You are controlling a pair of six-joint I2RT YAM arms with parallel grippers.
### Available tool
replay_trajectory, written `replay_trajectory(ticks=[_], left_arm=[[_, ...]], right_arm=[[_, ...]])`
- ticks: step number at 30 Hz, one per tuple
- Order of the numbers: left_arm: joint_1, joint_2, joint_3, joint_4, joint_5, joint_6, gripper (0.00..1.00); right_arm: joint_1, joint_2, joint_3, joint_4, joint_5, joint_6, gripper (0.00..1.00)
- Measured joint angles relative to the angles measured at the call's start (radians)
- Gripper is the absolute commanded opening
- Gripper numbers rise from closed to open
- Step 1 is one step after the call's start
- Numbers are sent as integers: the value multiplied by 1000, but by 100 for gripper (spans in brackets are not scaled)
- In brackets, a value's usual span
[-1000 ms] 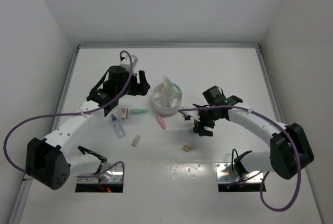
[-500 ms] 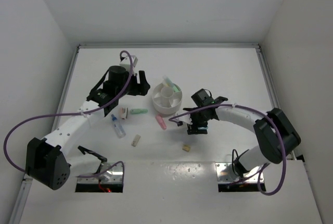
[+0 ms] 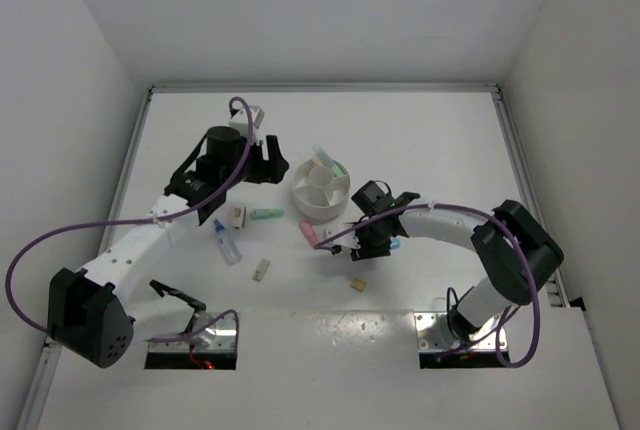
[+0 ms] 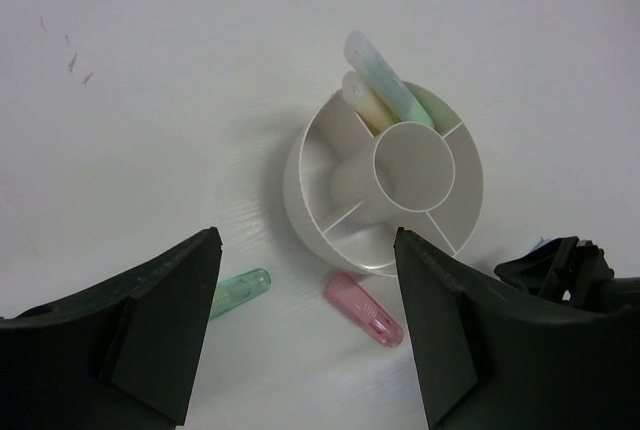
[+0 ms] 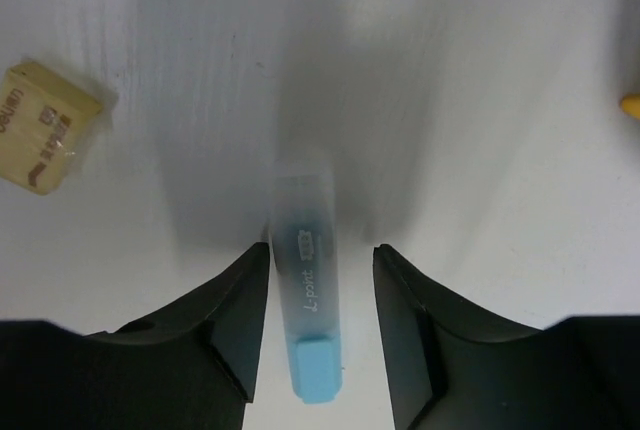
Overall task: Sort the stationery into containers
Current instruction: Pick up the pen from the center of the board, then place the pen in the storage box.
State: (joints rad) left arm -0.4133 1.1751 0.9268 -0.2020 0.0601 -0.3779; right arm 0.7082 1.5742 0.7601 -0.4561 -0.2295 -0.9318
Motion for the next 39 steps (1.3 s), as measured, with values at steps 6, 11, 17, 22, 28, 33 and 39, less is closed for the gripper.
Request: replay_trajectory(ticks=[6, 11, 17, 22, 28, 33, 39], left_arm=[[0, -2, 0, 0, 1, 0, 76], [0, -2, 0, 0, 3, 0, 76], [0, -2, 0, 0, 3, 0, 76], [0, -2, 0, 0, 3, 0, 76], [0, -2, 0, 0, 3, 0, 76], [0, -2, 0, 0, 2, 0, 76], [0, -2, 0, 0, 2, 0, 76]], right_arm=[[27, 17, 2, 4, 39, 9, 39], [41, 22, 3, 8, 66, 13, 22], [40, 27, 21, -9, 64, 38, 5], [32, -13, 124, -80, 30, 101, 0], [14, -151, 377, -10, 30, 257, 0], [-8, -152, 423, 210, 145, 409, 0], [-82, 15, 460, 394, 175, 631, 0]])
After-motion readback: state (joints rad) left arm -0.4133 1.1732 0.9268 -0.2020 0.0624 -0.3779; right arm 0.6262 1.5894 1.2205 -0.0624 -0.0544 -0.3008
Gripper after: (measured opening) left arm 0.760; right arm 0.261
